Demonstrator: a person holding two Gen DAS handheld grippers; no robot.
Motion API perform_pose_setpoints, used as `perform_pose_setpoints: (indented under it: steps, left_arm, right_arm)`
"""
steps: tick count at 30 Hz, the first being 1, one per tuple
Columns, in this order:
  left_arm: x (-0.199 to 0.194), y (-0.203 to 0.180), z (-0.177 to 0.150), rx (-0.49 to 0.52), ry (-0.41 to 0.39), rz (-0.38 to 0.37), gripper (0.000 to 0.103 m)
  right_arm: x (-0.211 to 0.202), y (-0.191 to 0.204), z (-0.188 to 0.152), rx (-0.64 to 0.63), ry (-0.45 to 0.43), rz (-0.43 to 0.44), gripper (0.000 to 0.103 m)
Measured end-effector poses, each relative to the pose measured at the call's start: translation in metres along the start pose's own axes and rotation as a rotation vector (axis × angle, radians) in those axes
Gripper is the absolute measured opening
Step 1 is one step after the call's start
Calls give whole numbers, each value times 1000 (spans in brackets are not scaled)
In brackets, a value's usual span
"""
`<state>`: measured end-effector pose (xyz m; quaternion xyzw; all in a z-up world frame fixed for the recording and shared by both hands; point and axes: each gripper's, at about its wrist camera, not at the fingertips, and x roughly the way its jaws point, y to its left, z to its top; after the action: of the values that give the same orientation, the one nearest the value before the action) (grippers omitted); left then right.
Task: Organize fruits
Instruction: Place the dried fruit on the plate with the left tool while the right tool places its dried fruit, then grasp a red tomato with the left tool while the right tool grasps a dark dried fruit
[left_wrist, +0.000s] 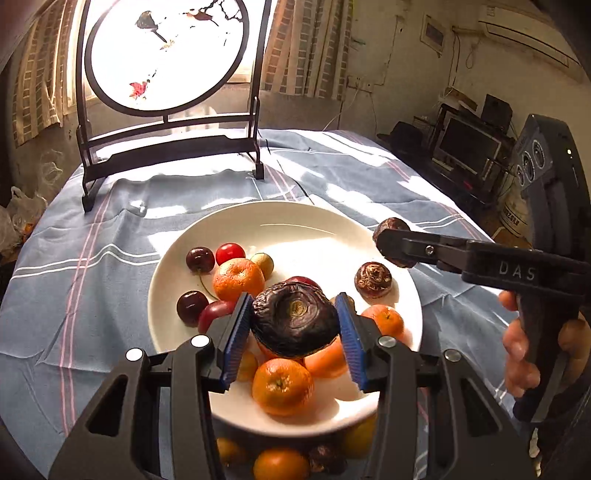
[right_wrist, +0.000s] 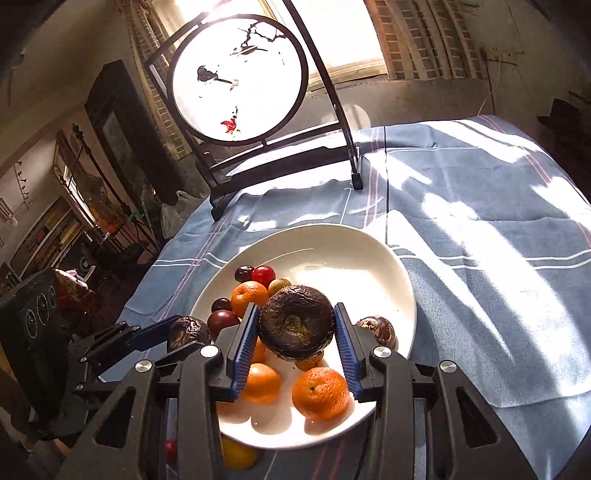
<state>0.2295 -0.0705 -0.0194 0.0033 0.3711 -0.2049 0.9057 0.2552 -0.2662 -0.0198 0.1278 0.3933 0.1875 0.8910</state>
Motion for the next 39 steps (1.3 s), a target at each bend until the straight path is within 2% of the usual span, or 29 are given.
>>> perform_pose_setpoints:
  steps: [2, 3, 4, 5, 7, 10, 14, 18, 22, 25, 26, 27, 28, 29, 30, 32, 35, 38, 39]
  left_arm:
    - [16, 8, 6, -39, 26, 7, 45]
    - [19, 12, 8, -61, 28, 6, 49]
    - [17, 17, 10, -84, 20, 0, 58]
    - [11, 20, 10, -103, 2, -12, 63]
    - [-9, 23, 7, -110, -47, -13, 72]
    - [-37, 21, -9, -72, -67, -16, 73]
    - [-68, 14, -51, 9, -34, -6, 78]
    - [-89, 7, -97, 77, 8, -6, 78]
    - [-90, -1, -136, 146, 57, 53, 78]
    - [-80, 1, -146, 142, 84, 82, 78]
    - [-77, 3, -145, 137, 85, 90, 76]
    - [-72, 4, -145, 134, 93, 105, 68]
    - [-67, 5, -144, 122, 122, 106, 46]
    - [-63, 7, -144, 104, 143, 74, 33]
    - [-62, 6, -144, 101, 147, 69, 29]
    - [-65, 2, -147, 125, 127, 67, 29]
    - [-73, 7, -152, 80, 80, 45, 29]
    - [-83, 19, -154, 11, 44, 95, 29]
    - [-86, 22, -154, -6, 40, 87, 29]
  right_arm:
    - [11, 0, 5, 1, 11, -11, 42]
    - [12, 1, 7, -1, 7, -36, 44]
    - [10, 2, 7, 0, -6, -47, 53]
    - [5, 3, 5, 3, -24, -41, 59]
    - [-6, 8, -3, -20, -28, -37, 59]
    - [-28, 16, -27, -56, -45, -31, 59]
    - [-51, 22, -68, -74, -41, -11, 60]
    - [-66, 22, -109, -71, -55, -16, 62]
    - [-64, 19, -131, -61, -48, -29, 64]
    - [-67, 25, -131, -96, -74, -32, 64]
    - [-64, 28, -132, -112, -59, -37, 64]
    - [-61, 31, -134, -129, -41, -41, 64]
    - [-60, 34, -136, -152, -35, -42, 64]
    - [-61, 38, -137, -173, -37, -41, 64]
    - [-61, 41, -138, -191, -36, -34, 64]
    - [-61, 47, -141, -224, -29, -20, 64]
    - [-57, 60, -146, -288, 0, -9, 64]
    - [-44, 81, -155, -335, 112, 28, 64]
    - [-40, 90, -158, -365, 133, 20, 64]
